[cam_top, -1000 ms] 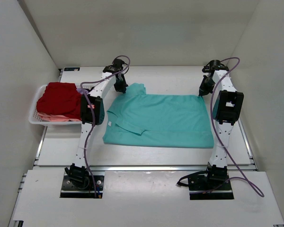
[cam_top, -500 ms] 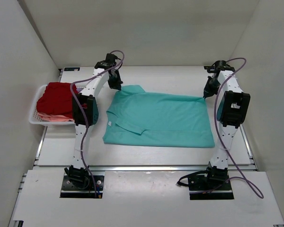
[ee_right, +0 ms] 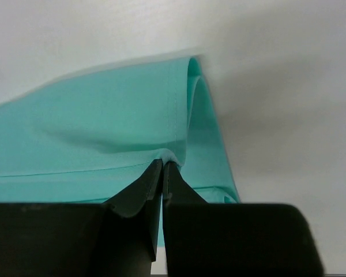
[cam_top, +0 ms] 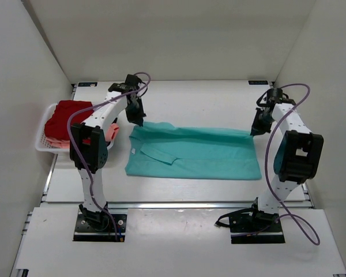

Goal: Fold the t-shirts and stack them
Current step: Fold the other side of the tshirt into a rectangle

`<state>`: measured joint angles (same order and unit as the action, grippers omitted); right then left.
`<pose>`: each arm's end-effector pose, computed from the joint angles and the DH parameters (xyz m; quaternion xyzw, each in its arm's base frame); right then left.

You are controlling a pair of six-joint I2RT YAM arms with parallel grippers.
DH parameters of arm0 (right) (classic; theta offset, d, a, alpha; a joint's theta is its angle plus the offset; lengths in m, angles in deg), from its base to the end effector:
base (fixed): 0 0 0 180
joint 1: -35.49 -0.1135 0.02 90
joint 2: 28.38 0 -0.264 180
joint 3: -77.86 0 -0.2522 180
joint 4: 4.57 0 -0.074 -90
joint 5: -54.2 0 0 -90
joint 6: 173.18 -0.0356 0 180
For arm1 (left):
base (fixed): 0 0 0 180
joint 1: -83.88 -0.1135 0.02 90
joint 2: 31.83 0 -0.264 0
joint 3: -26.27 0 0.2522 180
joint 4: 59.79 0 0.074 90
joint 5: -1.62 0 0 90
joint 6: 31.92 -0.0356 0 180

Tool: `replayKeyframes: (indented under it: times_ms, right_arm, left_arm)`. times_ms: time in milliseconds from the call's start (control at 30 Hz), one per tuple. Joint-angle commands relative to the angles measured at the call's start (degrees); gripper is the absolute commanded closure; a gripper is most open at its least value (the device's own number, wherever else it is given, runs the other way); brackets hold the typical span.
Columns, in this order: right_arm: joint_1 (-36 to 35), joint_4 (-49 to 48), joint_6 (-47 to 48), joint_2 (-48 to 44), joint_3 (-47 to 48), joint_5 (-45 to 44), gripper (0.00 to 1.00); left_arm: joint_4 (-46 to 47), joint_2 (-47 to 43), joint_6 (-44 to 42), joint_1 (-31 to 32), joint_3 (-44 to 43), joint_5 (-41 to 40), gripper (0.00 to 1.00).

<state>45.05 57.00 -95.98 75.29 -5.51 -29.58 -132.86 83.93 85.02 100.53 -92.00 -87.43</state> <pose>0.3681 -0.0581 0.2373 0.1804 0.9645 0.0585 0.1837 0.4053 -0.1218 0.2590 -0.0870 0.9818 -0.0703 0.1537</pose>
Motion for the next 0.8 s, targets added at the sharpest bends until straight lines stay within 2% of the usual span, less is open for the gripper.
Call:
replayKeyframes:
  times_ms: [0, 167, 600, 667, 700, 733, 767]
  right_arm:
    - [-0.78, -5.00, 2.60, -4.26, -6.38, 0.37, 1.00]
    - [0.54, -6.50, 2.87, -7.52, -12.54, -0.50, 1.00]
    - [0.72, -8.88, 2.78, -10.95, -21.34, -1.90, 1.00]
    - [1.16, -7.30, 1.38, -11.92, -22.05, -4.19, 0.91]
    - [1.16, -5.90, 0.24, -12.62, -22.57, -6.02, 0.76]
    - [1.77, -5.19, -0.03, -14.45, -22.84, -7.70, 0.68]
    - [1.69, -4.49, -0.64, -15.43, -22.58, -8.84, 0.66]
  left_arm:
    - [0.33, -5.63, -0.75, 0.15, 6.05, -2.61, 1.00]
    - [2.70, -10.29, -0.66, -0.38, 16.77, -2.71, 1.00]
    - [4.73, -18.64, -0.83, 0.06, 29.09, -3.15, 1.00]
    - [4.47, -19.78, -0.40, 0.67, 30.94, -2.54, 0.97]
    - [4.90, -20.22, -0.31, 0.50, 31.90, -2.10, 0.93]
    - [5.25, -21.19, -0.22, 0.32, 32.78, -2.35, 0.85]
    - [5.08, -22.33, 0.22, 0.14, 32.79, -2.36, 0.83]
